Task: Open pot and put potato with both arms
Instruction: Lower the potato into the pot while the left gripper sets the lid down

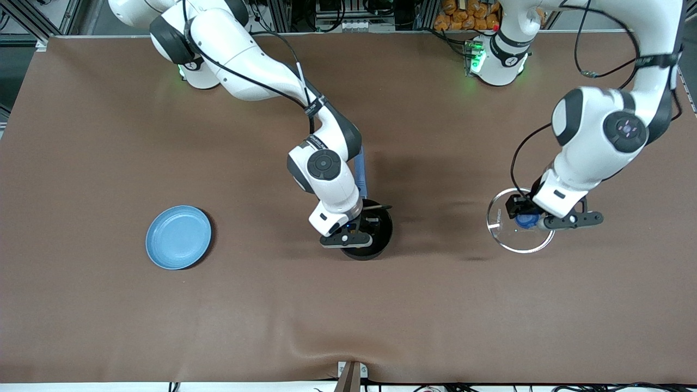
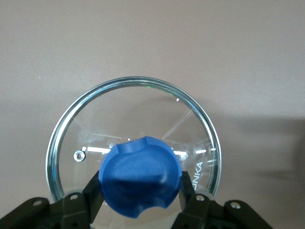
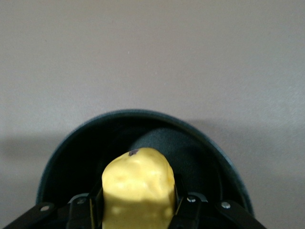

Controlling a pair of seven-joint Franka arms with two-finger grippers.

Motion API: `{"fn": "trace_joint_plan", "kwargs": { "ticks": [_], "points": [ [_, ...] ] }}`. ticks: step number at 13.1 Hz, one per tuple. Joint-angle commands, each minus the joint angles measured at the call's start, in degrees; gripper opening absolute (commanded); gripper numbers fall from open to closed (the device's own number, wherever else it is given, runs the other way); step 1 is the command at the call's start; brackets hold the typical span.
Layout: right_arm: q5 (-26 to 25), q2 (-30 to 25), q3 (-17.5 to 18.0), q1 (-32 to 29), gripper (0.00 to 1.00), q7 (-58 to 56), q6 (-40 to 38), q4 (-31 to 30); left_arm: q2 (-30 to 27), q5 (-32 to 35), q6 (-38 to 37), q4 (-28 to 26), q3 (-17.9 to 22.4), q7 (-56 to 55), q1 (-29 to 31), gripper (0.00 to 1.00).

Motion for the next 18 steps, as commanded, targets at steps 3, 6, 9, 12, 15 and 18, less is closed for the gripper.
{"fn": "trace_joint_plan", "kwargs": {
  "ticks": [3,6,9,12,15,18],
  "points": [
    [-1.48,3.84,-1.18,2.29,0.0,3.52,1.57,2.81,8.42,-1.18,10.52,0.4,-0.52,3.98,1.89,0.0],
    [-1.4,4.81,-1.45,2.91,0.0,4.48,2.63,2.81,10.98,-1.18,12.82,0.66,-0.52,4.06,2.16,0.0],
    [-1.4,4.64,-1.45,2.65,0.31,4.58,2.37,2.81,13.62,-1.18,16.69,0.75,-0.52,4.06,2.07,0.0],
    [-2.88,3.94,-3.03,3.18,1.0,4.23,1.76,2.64,14.15,-1.18,17.31,0.83,-0.52,3.98,1.98,0.0],
    [-3.16,1.57,-3.03,2.82,1.0,3.87,1.49,2.37,14.76,-1.18,17.31,1.54,-0.6,3.8,1.72,0.0],
    [-5.08,-1.68,-3.12,2.47,1.0,3.96,-4.72,2.28,15.38,-1.62,17.31,1.98,-0.6,3.8,1.46,0.0]
  ]
}}
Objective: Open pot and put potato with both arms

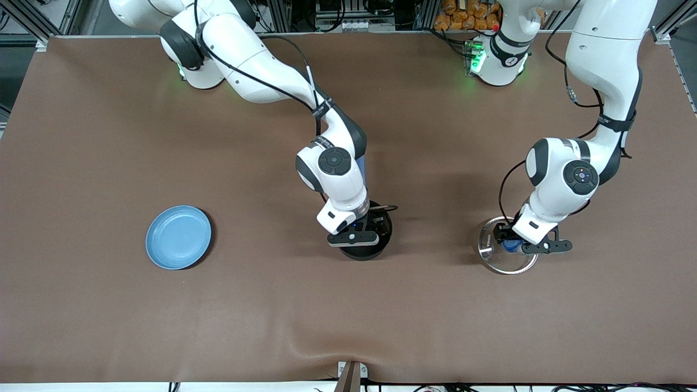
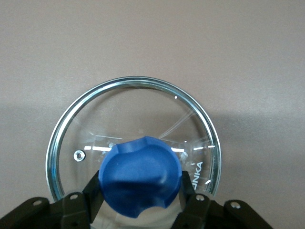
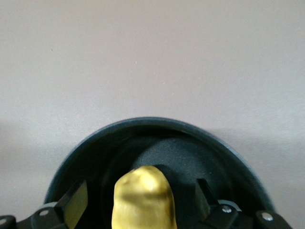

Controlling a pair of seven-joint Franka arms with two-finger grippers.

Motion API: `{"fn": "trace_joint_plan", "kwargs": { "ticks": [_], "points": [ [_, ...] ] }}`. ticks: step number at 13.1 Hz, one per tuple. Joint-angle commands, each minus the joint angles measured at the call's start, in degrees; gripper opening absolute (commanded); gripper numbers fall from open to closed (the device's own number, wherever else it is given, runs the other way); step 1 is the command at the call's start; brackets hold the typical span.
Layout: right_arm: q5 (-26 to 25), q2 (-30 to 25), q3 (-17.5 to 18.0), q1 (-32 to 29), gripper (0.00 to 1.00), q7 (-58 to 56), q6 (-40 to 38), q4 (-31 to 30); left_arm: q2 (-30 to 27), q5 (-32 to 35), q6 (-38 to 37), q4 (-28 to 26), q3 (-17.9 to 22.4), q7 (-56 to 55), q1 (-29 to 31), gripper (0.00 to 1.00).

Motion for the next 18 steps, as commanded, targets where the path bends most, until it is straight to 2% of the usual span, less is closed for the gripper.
{"fn": "trace_joint_plan", "kwargs": {
  "ticks": [1,5,7,8,9,11,13,15,18],
  "points": [
    [-2.89,-4.9,-0.2,-0.27,1.0,1.16,-7.91,-0.66,0.88,-1.69,0.64,1.33,-0.21,1.35,-0.01,0.0],
    [-3.24,-14.21,-2.39,-0.97,1.0,-0.67,-22.68,-0.75,1.67,-1.78,0.64,1.68,-0.3,0.56,-0.71,0.0],
    [-2.89,-18.87,-2.75,-4.04,1.0,-3.4,-28.92,-0.84,1.76,-1.96,0.73,1.77,-0.74,0.47,-0.71,0.0],
    [-2.72,-21.33,-2.75,-6.14,1.0,-3.76,-32.08,-1.02,1.93,-1.96,0.64,1.77,-0.74,0.56,-0.71,0.27],
    [-2.8,-23.79,-2.83,-7.82,1.0,-4.11,-34.2,-1.71,2.28,-1.96,0.73,1.86,-0.83,0.56,-0.71,0.74],
    [-2.98,-28.28,-3.01,-11.94,1.0,-4.98,-35.8,-4.6,2.29,-1.96,0.73,2.21,-0.83,0.47,-0.89,1.0],
    [-2.63,-31.71,-2.92,-15.81,1.0,-14.34,-38.86,-6.9,1.5,-1.7,0.12,2.12,-0.74,0.82,-1.06,1.0],
    [-2.54,-35.13,-2.84,-19.33,1.0,-18.6,-42.03,-9.0,-1.39,-1.26,-2.59,1.6,-0.65,1.0,-0.8,1.0],
    [-2.54,-42.34,-2.92,-23.2,1.0,-22.64,-41.78,-16.11,-10.51,-0.82,-15.49,2.38,-0.3,1.26,-0.1,1.0]
  ]
}}
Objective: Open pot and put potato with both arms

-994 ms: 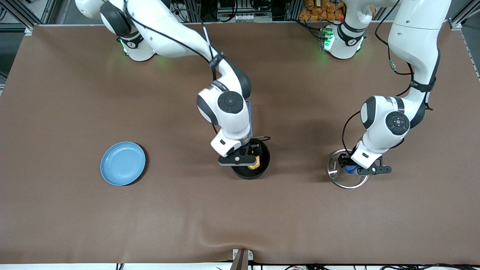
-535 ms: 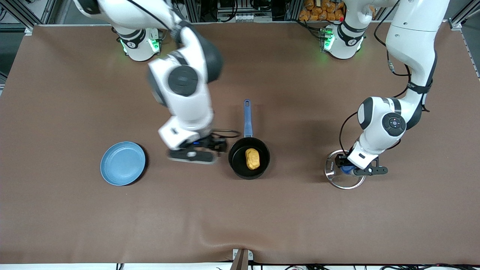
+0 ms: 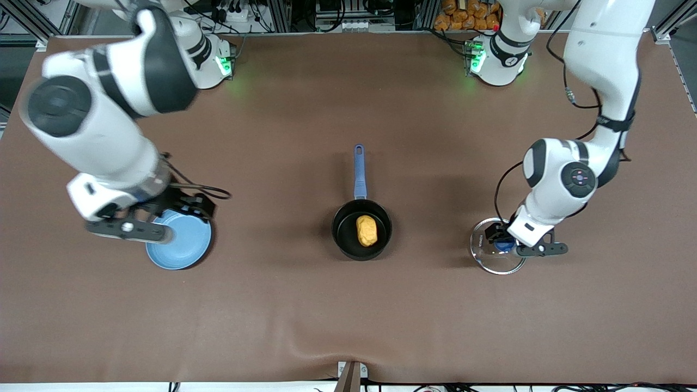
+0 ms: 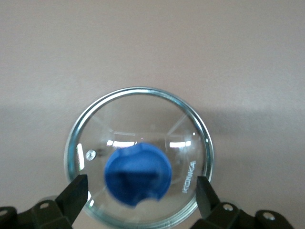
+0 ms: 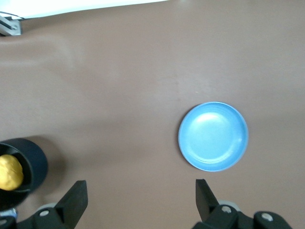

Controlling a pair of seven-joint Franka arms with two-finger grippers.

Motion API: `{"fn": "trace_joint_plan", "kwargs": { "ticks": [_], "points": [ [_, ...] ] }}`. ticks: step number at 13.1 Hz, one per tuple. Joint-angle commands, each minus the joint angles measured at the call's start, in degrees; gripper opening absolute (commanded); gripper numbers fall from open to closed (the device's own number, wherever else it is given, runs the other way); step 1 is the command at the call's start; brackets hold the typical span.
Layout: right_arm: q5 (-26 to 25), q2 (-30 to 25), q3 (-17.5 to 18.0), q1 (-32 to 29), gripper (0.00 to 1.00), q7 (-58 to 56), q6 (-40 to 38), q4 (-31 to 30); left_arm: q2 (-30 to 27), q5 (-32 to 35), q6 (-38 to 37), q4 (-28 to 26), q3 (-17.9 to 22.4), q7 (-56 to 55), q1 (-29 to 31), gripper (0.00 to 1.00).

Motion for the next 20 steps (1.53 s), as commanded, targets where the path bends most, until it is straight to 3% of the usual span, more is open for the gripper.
{"fn": "trace_joint_plan", "kwargs": {
  "ticks": [1,4,8,13,20],
  "points": [
    [-0.44,-8.89,1.22,-3.6,1.0,-3.99,0.56,-9.53,-10.75,-0.55,-10.77,-0.77,0.46,1.17,0.43,1.0],
    [-0.35,-14.95,1.23,-7.28,1.0,-5.15,1.0,-15.34,-18.84,-0.55,-20.86,2.29,0.37,0.47,1.84,1.0],
    [0.44,-22.69,1.23,-11.34,1.0,-8.31,0.91,-21.05,-20.54,-0.37,-45.73,19.24,0.55,0.29,2.71,1.0],
    [1.94,-27.8,1.05,-13.89,1.0,-10.85,0.48,-24.14,-20.54,-0.63,-55.52,30.16,2.83,0.2,3.07,1.0],
    [2.02,-28.51,1.05,-14.24,1.0,-11.04,-0.14,-24.49,-23.34,0.42,-57.03,31.5,3.45,-0.16,3.42,1.0]
  ]
}}
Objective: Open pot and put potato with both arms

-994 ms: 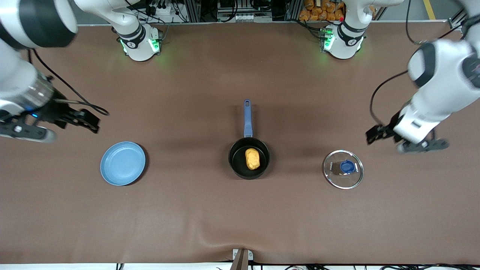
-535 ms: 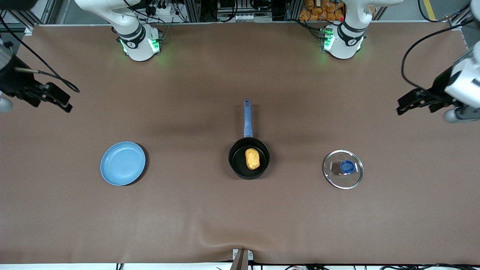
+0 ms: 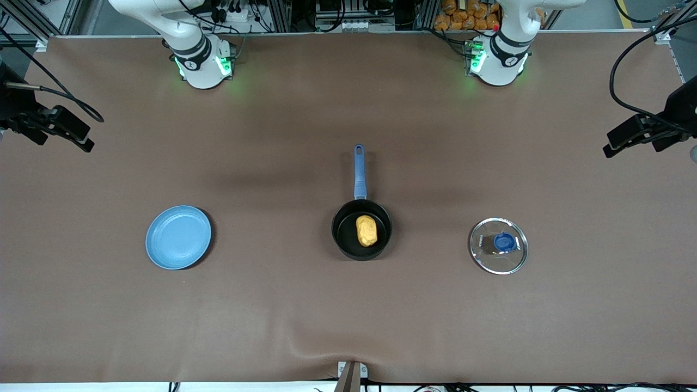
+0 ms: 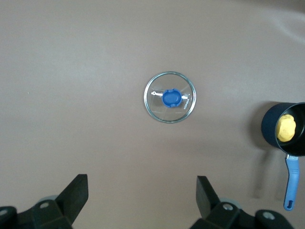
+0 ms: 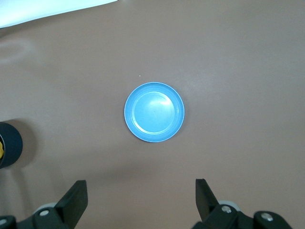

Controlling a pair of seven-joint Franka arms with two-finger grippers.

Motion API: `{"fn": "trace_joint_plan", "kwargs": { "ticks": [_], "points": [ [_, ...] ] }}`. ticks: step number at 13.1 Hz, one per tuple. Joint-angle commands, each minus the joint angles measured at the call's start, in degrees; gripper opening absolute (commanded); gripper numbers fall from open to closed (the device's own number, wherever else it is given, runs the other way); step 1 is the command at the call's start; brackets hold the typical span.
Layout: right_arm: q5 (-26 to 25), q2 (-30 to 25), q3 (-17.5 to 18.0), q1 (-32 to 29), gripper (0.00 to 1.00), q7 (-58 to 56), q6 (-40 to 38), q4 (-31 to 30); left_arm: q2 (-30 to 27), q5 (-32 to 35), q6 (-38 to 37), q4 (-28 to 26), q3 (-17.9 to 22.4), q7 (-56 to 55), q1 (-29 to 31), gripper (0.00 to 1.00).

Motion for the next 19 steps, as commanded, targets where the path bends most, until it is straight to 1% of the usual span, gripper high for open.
{"fn": "trace_joint_plan", "kwargs": {
  "ticks": [1,4,5,19],
  "points": [
    [1.2,-1.72,0.9,-1.22,1.0,-0.95,0.29,-1.76,-2.96,0.42,-1.15,0.76,0.15,1.1,1.11,1.0],
    [1.2,-1.63,0.9,-1.22,1.0,-0.95,0.38,-1.76,-9.99,0.5,2.53,-9.33,0.23,4.71,1.38,1.0],
    [1.2,-1.63,0.9,-1.3,1.0,-0.95,0.38,-1.76,-11.14,0.5,2.63,-10.49,0.23,4.71,1.38,1.0],
    [1.37,-1.98,0.99,-1.22,1.0,-0.95,-0.15,-1.67,-9.65,0.5,2.37,-9.45,-0.38,3.92,2.7,1.0]
  ]
}}
